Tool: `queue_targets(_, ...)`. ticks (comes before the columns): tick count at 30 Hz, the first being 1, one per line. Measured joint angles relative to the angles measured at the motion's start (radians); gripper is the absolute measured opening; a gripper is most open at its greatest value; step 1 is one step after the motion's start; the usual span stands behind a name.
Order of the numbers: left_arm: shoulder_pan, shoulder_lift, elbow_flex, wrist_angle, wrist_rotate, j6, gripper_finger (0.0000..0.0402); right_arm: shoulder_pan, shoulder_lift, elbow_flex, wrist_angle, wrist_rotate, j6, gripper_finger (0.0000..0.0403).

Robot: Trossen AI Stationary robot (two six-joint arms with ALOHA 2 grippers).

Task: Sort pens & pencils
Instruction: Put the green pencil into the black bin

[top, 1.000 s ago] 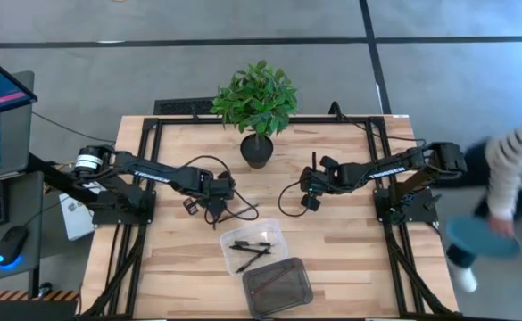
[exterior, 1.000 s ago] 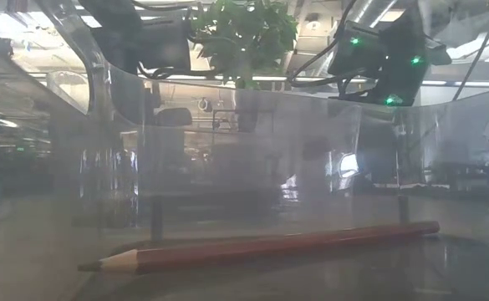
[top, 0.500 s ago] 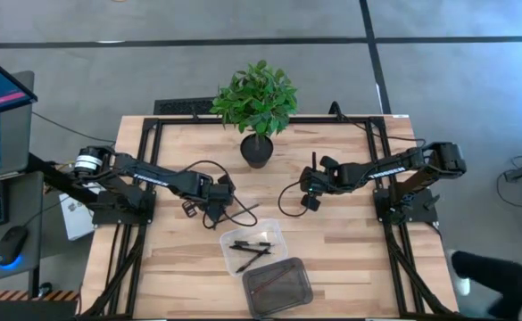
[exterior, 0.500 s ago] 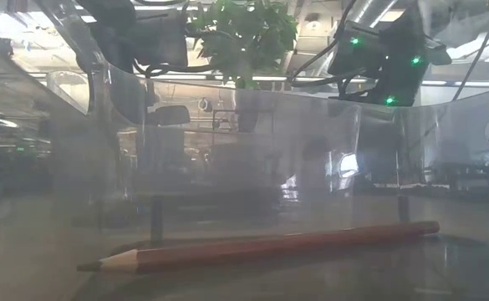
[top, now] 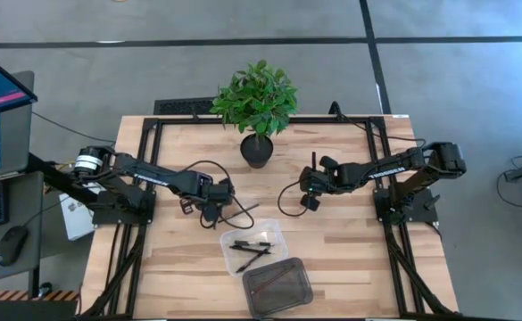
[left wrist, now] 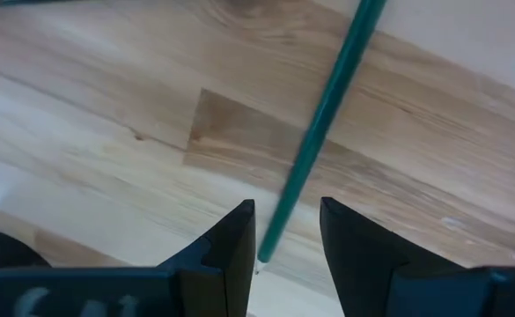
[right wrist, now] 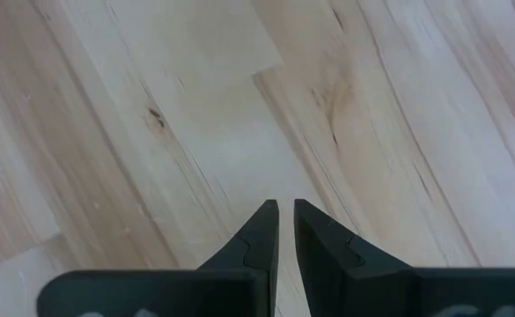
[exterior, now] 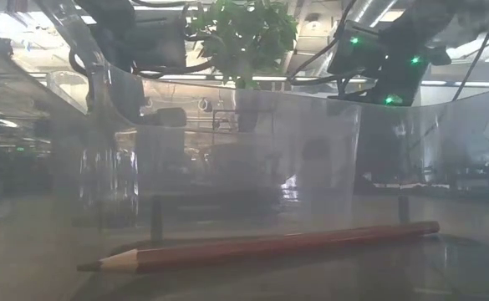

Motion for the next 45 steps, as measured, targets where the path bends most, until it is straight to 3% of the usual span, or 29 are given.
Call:
queue_targets(12, -0.007, 0.148, 0.009, 0.004, -0.016, 0.018, 0.0121, 0.001, 0.0, 0.0, 0.018, 0.0, 0.0, 0.0061)
queue_targets(17, -0.005, 0.149, 0.011, 0.005, 0.003, 0.058, 0.0121, 0.001, 0.0, 0.0, 0.018, 0.0, 0.0, 0.0061)
queue_targets(33, 0.0, 0.158, 0.027, -0.027, 0.075, -0.086, 0.0119, 0.002, 0.0, 0.0, 0.034, 0.0, 0.0, 0.0061)
queue_targets(45, -0.002, 0.158, 0.024, -0.037, 0.085, -0.234, 0.0022, 0.002, 0.0, 0.0, 0.034, 0.0, -0.001, 0.0061)
